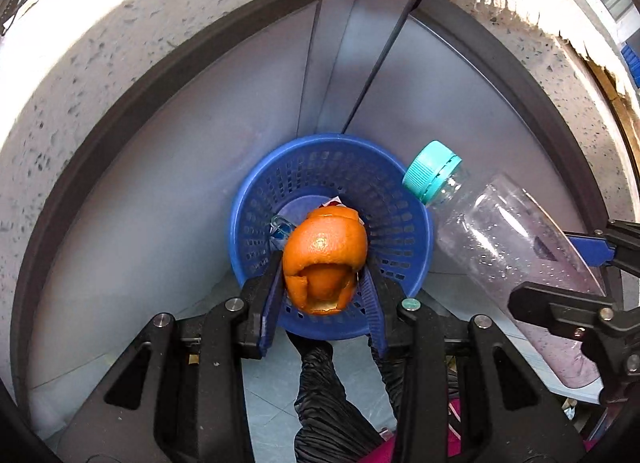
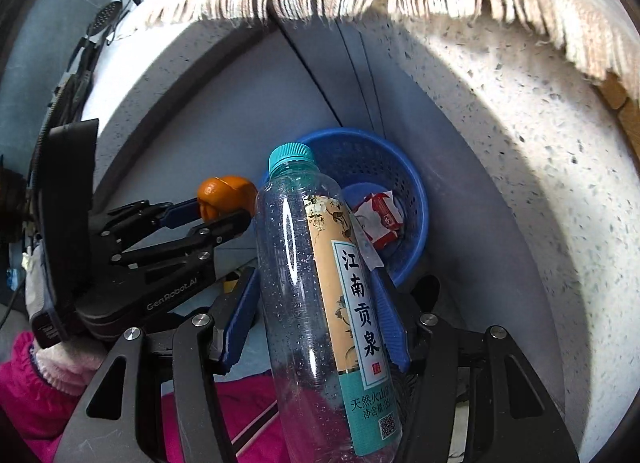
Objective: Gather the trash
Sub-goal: 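Open the left tool over the blue basket while the right tool drops the bottle in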
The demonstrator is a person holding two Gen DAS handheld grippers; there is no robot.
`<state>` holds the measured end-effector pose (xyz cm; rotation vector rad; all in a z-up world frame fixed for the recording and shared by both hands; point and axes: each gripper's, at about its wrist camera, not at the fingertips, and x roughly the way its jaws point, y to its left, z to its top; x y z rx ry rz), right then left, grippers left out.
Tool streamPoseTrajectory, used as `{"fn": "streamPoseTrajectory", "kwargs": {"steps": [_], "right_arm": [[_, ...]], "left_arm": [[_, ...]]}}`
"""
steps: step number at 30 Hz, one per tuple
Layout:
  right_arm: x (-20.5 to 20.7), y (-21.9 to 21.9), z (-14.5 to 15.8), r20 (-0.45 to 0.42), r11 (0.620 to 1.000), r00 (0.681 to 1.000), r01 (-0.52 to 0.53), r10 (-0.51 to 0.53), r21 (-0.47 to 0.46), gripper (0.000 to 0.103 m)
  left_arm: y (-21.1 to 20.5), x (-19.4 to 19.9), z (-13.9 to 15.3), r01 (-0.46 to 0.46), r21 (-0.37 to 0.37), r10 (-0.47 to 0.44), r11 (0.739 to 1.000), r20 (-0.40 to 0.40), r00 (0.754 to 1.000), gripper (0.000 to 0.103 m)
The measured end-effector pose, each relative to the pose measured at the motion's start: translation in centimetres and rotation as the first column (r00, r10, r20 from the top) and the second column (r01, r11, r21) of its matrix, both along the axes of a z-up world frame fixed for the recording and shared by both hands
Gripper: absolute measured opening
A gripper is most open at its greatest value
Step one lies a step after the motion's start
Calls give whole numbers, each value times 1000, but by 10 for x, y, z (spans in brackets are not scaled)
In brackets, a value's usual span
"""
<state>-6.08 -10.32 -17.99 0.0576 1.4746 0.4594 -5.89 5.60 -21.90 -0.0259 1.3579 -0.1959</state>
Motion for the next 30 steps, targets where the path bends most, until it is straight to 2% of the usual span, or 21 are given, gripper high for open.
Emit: {"fn": "streamPoseTrajectory", "kwargs": {"steps": [17,27,30], "right_arm": [[13,8,0,21,999,1000,-7,7,-31,56],[11,5,4,30,999,999,-14,15,-35,57],[12,7,4,31,999,999,-24,25,-45,57]], "left_arm": [[-6,18,9,7,43,-8,999,25,1000,38],[-8,12,10,9,57,-11,998,31,999,39],[-9,11,12,8,59,-10,998,33,999,46]]}}
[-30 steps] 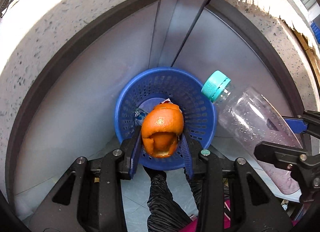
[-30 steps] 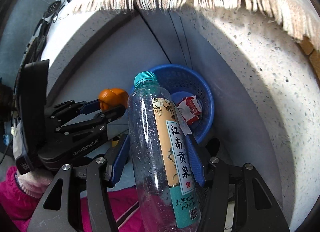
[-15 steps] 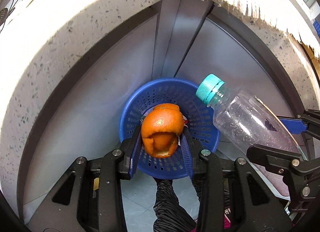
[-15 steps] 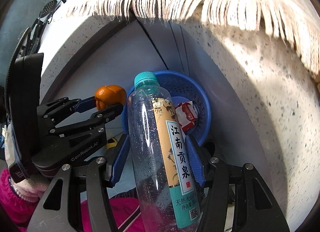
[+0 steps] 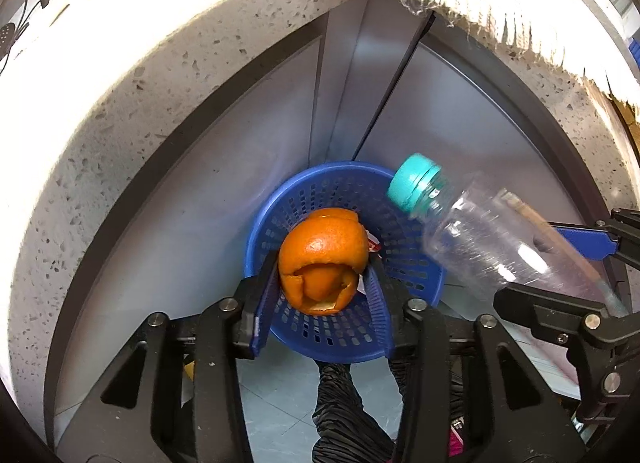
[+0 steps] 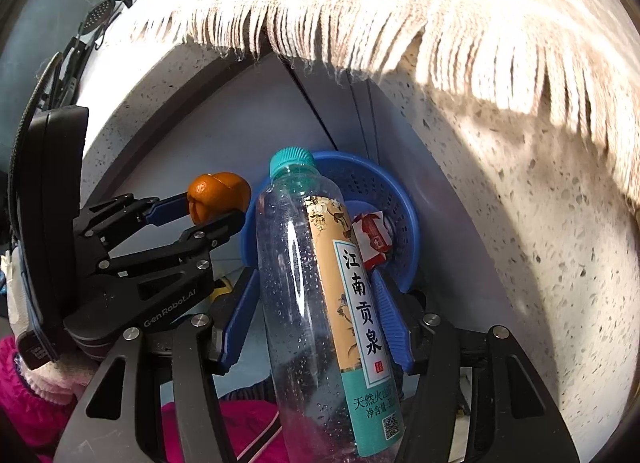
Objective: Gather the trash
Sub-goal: 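Open the left tool over the blue basket while the right tool drops the bottle in, then move both tools back over the table toward the plastic bag and noodle cup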
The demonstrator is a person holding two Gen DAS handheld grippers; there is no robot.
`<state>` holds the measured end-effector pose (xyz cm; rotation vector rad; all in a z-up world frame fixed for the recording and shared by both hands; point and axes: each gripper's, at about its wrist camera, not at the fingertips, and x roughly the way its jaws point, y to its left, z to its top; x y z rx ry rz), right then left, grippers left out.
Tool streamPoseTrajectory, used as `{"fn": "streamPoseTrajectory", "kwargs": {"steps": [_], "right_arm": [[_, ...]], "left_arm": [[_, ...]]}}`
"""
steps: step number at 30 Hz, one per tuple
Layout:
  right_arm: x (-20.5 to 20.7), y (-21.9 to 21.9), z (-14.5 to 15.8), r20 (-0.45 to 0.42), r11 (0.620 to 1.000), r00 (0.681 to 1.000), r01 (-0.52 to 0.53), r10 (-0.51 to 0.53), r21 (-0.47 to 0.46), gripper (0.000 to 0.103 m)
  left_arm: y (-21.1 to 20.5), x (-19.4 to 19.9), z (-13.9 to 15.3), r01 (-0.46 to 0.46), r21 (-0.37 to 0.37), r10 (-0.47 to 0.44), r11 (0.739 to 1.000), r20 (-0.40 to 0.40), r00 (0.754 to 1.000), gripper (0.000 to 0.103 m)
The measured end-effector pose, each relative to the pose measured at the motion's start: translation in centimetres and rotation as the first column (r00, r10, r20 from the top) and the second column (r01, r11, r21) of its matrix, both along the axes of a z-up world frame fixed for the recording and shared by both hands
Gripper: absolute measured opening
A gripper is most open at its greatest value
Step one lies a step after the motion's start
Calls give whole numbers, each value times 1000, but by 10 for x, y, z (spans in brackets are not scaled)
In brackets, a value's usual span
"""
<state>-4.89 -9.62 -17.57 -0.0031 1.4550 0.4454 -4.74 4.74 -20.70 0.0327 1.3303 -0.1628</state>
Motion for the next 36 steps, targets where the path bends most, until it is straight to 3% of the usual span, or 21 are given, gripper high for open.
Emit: {"fn": "streamPoseTrajectory", "kwargs": {"steps": [2,4,25,36], "right_arm": [[0,1,1,-1,1000,1000,0,0,3,57],[0,2,2,-3,1000,1000,4,-4,5,57],[12,-1,7,-20,1000,1000,-8,8,18,58],[6,-9,36,7,996,999,-53,53,68,58]], "left_arm": [[1,-1,3,-1,0,1,1000,8,1000,63],[1,-2,6,-5,1,5,1000,21,1000,69],[8,6,10,-27,11,27,1000,15,1000,69],[9,7,49,-41,8,40,999,96,995,69]]}}
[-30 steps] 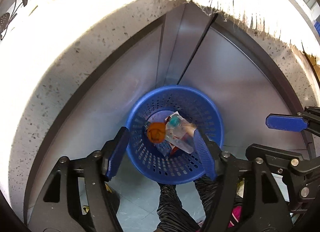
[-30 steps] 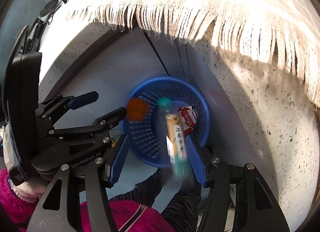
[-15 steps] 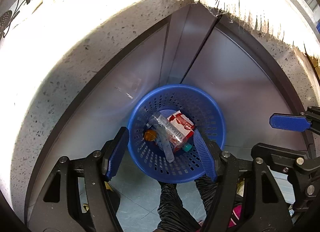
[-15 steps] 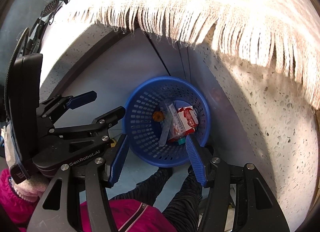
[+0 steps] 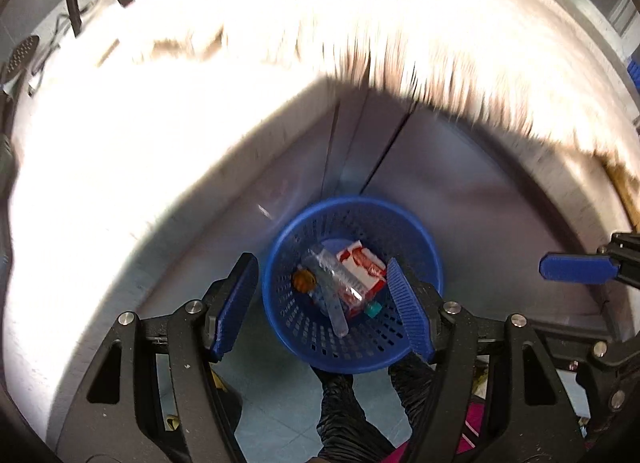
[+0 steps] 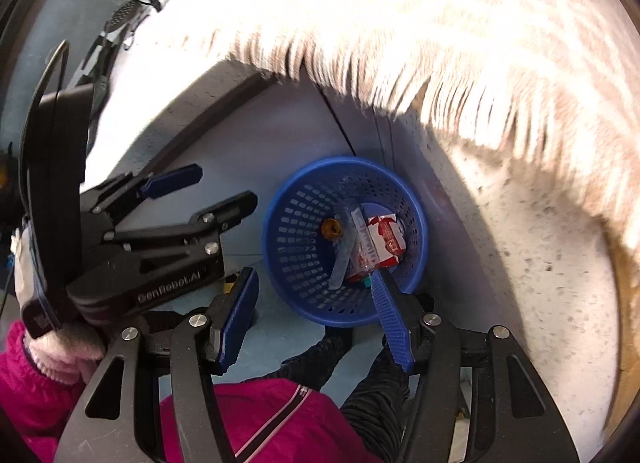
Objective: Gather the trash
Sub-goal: 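Move both tools back over the table toward the plastic bag and noodle cup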
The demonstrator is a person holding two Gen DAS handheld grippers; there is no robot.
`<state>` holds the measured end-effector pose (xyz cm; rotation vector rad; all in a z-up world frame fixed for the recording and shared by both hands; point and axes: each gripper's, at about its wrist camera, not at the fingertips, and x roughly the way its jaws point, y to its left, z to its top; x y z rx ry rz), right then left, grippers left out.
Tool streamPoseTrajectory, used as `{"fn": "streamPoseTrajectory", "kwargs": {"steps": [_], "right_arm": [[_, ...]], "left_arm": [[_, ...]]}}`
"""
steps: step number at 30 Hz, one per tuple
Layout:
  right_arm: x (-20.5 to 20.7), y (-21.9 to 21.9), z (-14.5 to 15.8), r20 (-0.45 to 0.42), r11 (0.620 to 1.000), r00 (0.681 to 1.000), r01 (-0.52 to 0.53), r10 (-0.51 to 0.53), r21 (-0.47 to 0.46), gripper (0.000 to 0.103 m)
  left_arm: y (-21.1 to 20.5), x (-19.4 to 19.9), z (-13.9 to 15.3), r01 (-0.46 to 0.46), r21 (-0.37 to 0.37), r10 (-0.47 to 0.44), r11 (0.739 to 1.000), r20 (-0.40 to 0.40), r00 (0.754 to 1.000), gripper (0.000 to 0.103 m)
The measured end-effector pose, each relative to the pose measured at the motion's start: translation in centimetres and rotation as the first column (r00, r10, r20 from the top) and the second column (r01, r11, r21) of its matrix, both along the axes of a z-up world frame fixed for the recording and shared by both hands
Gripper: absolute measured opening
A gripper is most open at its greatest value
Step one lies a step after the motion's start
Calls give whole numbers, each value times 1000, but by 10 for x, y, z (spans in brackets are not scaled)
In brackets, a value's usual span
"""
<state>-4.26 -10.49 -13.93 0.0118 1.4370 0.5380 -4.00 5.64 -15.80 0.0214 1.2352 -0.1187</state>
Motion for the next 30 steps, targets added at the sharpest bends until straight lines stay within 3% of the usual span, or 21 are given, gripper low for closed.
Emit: {"fn": "streamPoseTrajectory", "kwargs": {"steps": [14,24,30], "right_arm": [[7,-31,50,-2,986,1000,1,-1,168,58],[14,-49,78,-31,954,999,-6,16,301,58],[26,-68,103,52,952,999,-1,-15,306,58]], "left_arm": [[2,22,60,-43,-22,46,999,104,994,69],[-9,38,93,-66,-35,71,997,163,984,69],[-19,46,106,-68,-43,75,997,192,978,69]]}}
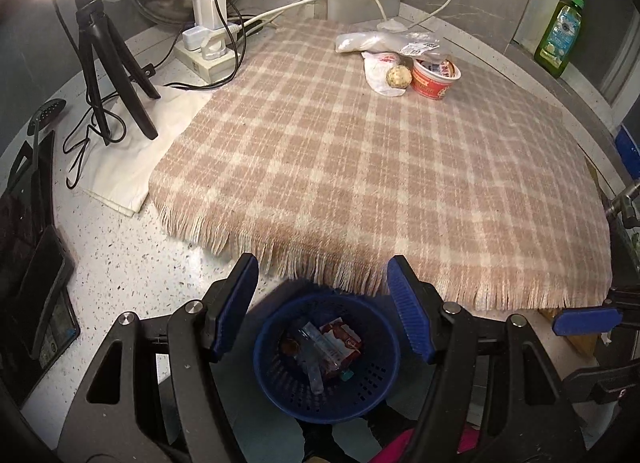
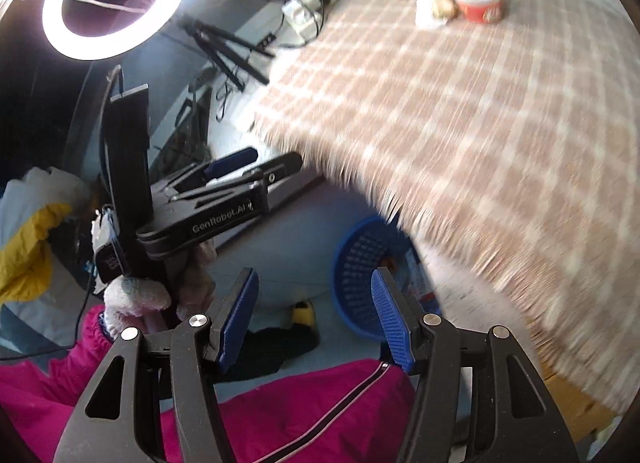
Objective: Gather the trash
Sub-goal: 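Move both tools back over the table toward the plastic bag and noodle cup, then grasp the clear plastic bag with the left tool while the right tool grasps the noodle cup rim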
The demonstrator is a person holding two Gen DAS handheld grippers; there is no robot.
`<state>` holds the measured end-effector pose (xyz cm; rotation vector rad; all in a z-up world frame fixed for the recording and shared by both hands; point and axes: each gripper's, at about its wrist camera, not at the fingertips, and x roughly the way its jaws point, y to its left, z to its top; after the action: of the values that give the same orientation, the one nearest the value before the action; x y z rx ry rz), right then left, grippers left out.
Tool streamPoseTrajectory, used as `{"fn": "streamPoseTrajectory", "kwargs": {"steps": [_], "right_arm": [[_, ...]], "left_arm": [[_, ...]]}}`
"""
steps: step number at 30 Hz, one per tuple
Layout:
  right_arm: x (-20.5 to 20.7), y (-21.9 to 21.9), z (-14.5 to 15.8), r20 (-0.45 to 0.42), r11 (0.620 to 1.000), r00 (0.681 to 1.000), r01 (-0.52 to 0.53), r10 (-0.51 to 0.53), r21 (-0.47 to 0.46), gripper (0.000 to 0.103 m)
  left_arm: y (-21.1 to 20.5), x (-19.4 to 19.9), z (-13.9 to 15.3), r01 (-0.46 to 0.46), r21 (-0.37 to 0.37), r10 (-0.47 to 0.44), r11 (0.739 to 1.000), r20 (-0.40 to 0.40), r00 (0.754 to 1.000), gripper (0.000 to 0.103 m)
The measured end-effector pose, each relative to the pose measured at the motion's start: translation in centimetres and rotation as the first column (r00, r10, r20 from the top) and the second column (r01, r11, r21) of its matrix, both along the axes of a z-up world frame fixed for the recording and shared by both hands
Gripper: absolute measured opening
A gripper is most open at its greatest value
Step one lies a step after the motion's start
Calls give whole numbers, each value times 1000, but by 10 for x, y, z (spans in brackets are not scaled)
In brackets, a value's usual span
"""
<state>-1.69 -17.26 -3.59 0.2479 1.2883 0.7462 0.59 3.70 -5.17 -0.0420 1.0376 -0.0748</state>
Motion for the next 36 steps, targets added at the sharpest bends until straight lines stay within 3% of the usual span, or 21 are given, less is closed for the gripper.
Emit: {"fn": "streamPoseTrajectory", "kwargs": {"steps": [10,22,28,31,36], "right_arm": [[40,-48,20,128,994,988,92,-83,-63,58],[106,-84,17,268,971,951,194,-151,-139,65],[139,-88,5,285,962,947,206,-151,-176,66],[152,-86,1,303,960,942,205,-142,-190,74],[173,-77,-3,339,962,934,190,-115,-196,76]], "left_arm": [[-27,33,15,7,-14,-6,1000,31,1000,69],[-49,88,18,5,-34,-4,999,33,999,72],[-48,126,24,-20,-28,22,999,40,999,72],[-46,148,28,-33,-39,35,999,45,998,72],[-47,187,35,-43,-80,47,996,38,998,72]]}}
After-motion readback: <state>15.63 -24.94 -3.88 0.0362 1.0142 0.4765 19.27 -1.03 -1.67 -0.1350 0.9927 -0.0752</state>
